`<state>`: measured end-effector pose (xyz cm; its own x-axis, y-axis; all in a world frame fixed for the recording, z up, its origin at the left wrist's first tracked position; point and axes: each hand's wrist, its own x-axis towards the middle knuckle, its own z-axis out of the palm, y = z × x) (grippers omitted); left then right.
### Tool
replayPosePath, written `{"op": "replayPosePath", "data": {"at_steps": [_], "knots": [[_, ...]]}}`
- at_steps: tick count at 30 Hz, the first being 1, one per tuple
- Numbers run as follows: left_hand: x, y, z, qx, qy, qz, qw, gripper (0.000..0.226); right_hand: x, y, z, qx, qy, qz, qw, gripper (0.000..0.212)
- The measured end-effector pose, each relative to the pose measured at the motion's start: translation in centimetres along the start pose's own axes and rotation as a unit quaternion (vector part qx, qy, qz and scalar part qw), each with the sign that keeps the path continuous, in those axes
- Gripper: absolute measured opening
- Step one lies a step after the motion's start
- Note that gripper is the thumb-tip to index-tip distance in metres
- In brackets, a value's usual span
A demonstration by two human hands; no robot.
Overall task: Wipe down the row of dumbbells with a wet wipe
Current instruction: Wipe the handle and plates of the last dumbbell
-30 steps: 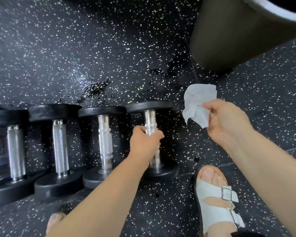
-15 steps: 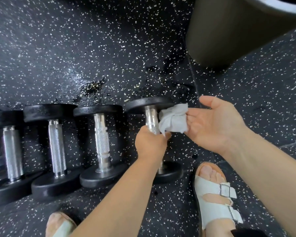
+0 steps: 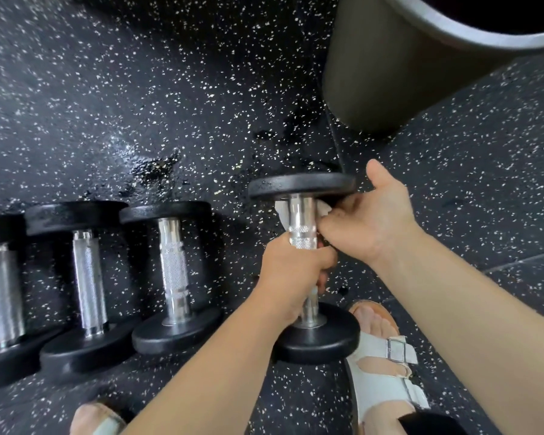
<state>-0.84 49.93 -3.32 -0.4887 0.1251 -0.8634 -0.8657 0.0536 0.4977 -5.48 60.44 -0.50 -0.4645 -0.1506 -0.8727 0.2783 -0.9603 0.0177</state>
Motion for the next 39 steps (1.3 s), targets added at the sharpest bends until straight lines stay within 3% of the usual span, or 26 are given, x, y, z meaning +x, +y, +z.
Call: {"op": "replayPosePath", "data": {"at_steps": [6, 8, 16, 20, 24, 31, 35, 39], "knots": [[0.8, 0.1, -1.5, -0.012, 0.008, 0.002, 1.0, 0.028, -3.3, -1.9, -0.3, 0.013, -0.051, 0.023, 0.998, 0.091], [0.8, 0.0, -1.8, -0.02, -0.006, -0.006, 1.0, 0.029, -2.8, -1.6, 0.0, 0.008, -0.049, 0.026, 0.998, 0.09], [1.4, -0.2, -1.8, -0.051, -0.046, -0.009, 0.998, 0.032, 2.4, 1.1, 0.2, -0.051, 0.068, -0.038, 0.996, 0.045], [2.1, 0.2, -2.6, -0.053, -0.052, -0.022, 0.997, 0.028, 3.3, 0.5, -0.3, -0.168, 0.088, -0.086, 0.978, 0.004], [3.5, -0.4, -3.9, -0.051, -0.054, -0.058, 0.996, 0.022, 3.4, -0.9, -1.4, -0.208, 0.141, -0.146, 0.957, 0.035], [5.0, -1.4, -4.8, -0.024, -0.063, -0.124, 0.99, 0.016, 3.3, -2.0, -1.8, -0.237, 0.164, -0.171, 0.942, 0.034], [4.6, -0.9, -4.9, 0.015, 0.008, -0.122, 0.992, 0.025, 3.2, -1.6, -1.8, -0.244, 0.151, -0.162, 0.944, 0.033], [3.3, -0.8, -3.4, 0.131, 0.179, -0.04, 0.974, 0.035, 3.0, -2.0, -2.3, -0.25, 0.153, -0.164, 0.942, 0.033]]}}
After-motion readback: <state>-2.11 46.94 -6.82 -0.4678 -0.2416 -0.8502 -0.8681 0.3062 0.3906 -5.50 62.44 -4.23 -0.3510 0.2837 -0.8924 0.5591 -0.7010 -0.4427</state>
